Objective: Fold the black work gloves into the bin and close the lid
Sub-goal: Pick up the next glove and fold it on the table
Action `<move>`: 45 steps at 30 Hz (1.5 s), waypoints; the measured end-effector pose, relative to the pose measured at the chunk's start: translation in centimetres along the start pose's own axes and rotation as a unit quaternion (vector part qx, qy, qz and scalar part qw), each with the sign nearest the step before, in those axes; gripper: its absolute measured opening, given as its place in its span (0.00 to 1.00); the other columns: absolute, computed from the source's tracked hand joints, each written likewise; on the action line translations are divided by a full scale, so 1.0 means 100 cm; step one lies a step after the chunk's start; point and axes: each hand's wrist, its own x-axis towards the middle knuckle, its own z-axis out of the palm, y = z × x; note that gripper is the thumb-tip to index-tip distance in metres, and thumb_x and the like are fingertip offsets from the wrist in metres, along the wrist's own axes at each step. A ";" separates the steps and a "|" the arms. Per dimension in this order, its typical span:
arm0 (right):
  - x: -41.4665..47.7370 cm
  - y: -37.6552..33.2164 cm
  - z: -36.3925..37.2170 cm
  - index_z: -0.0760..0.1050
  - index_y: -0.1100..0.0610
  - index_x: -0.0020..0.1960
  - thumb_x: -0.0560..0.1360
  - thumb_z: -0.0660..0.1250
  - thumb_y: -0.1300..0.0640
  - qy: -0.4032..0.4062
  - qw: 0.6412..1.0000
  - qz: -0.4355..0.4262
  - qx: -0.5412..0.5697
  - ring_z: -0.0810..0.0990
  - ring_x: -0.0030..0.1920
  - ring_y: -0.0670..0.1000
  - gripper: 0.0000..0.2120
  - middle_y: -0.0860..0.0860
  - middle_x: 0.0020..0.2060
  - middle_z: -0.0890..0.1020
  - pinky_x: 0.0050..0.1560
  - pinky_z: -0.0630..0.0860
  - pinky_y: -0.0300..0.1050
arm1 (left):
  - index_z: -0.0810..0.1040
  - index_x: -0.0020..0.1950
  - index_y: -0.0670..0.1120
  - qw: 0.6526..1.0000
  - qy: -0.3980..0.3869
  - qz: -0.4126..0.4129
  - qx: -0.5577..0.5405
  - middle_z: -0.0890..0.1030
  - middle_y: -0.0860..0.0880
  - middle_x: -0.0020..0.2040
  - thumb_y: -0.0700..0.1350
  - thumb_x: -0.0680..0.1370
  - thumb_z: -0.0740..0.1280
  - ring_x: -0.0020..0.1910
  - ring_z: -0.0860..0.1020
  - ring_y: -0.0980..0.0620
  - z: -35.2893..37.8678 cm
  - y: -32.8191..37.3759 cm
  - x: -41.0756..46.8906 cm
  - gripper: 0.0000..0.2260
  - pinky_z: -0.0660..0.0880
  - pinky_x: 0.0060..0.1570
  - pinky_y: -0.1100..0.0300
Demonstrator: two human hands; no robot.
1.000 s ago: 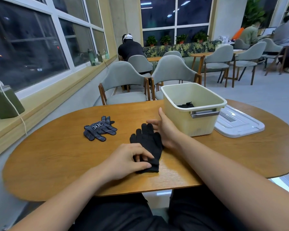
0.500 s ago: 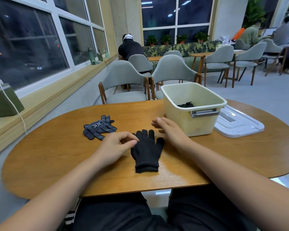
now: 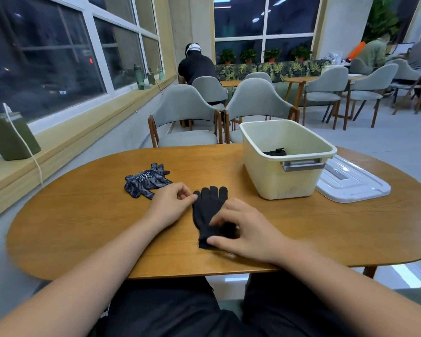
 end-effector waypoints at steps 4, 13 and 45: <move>-0.003 0.000 0.009 0.84 0.49 0.57 0.79 0.74 0.39 -0.027 0.999 -0.027 -0.034 0.75 0.51 0.46 0.14 0.43 0.51 0.78 0.52 0.76 0.51 | 0.81 0.41 0.53 1.000 -0.016 0.002 0.011 0.82 0.54 0.43 0.61 0.79 0.74 0.44 0.80 0.55 0.001 0.001 -0.002 0.13 0.77 0.44 0.56; -0.001 -0.003 0.004 0.81 0.51 0.52 0.82 0.71 0.51 0.027 0.999 -0.027 0.004 0.76 0.51 0.48 0.04 0.44 0.49 0.79 0.53 0.75 0.48 | 0.81 0.40 0.54 1.000 -0.017 0.016 -0.004 0.82 0.55 0.42 0.52 0.78 0.76 0.41 0.79 0.57 0.001 0.000 -0.003 0.08 0.72 0.42 0.59; -0.004 -0.007 0.008 0.80 0.51 0.54 0.85 0.68 0.50 -0.004 0.999 -0.042 -0.021 0.77 0.50 0.45 0.05 0.44 0.49 0.78 0.51 0.77 0.49 | 0.85 0.50 0.59 0.965 -0.115 0.234 0.027 0.80 0.61 0.52 0.45 0.77 0.77 0.58 0.79 0.56 -0.032 0.010 -0.042 0.08 0.79 0.56 0.59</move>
